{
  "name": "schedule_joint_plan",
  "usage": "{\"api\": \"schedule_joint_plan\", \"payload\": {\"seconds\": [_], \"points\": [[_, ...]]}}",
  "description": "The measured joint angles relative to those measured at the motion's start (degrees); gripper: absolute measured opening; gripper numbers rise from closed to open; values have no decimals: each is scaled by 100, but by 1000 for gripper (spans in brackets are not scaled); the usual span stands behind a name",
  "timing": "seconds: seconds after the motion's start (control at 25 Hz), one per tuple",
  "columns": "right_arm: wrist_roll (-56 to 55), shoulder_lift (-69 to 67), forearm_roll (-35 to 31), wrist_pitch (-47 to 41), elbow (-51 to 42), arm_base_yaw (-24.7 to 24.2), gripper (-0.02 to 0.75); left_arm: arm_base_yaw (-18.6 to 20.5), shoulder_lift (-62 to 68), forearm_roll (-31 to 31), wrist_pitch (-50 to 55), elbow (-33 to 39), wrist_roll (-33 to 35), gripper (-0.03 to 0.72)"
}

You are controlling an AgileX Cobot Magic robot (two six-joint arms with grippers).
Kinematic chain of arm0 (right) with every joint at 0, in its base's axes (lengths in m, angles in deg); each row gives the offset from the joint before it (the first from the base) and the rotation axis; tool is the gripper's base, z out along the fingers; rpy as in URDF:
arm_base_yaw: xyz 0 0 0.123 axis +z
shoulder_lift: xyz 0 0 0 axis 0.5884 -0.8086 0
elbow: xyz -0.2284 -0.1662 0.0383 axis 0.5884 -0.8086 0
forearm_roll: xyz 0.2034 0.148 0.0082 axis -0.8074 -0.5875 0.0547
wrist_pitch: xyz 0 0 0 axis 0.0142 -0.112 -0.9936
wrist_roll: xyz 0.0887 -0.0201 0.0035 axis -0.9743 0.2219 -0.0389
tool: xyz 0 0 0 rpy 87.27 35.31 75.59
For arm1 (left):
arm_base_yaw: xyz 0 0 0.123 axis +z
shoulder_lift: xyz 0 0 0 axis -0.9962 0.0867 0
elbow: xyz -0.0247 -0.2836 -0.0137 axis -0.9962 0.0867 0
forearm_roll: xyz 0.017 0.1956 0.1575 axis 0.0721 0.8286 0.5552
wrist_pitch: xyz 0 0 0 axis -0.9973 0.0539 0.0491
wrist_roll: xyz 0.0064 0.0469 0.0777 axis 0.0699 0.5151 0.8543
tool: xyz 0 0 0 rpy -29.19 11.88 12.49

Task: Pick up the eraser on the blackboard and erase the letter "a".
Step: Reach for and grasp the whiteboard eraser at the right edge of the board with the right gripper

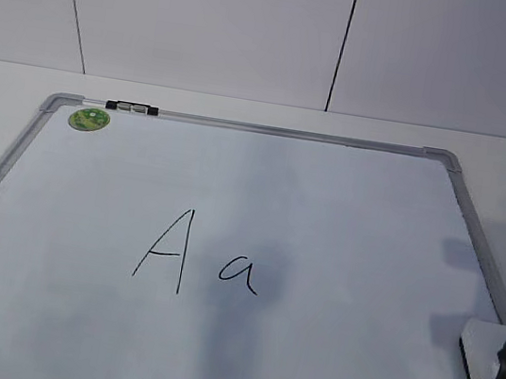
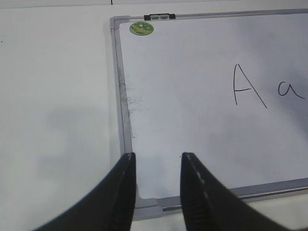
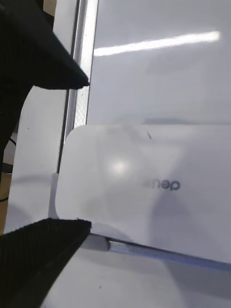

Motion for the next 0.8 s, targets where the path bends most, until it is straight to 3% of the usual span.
{"api": "schedule_joint_plan", "payload": {"seconds": [0.28, 0.8], "points": [[-686, -35, 787, -375, 711, 56, 653, 0, 0, 0, 0, 0, 0, 239], [-991, -508, 875, -477, 799, 224, 633, -13, 0, 0, 0, 0, 0, 239]]}}
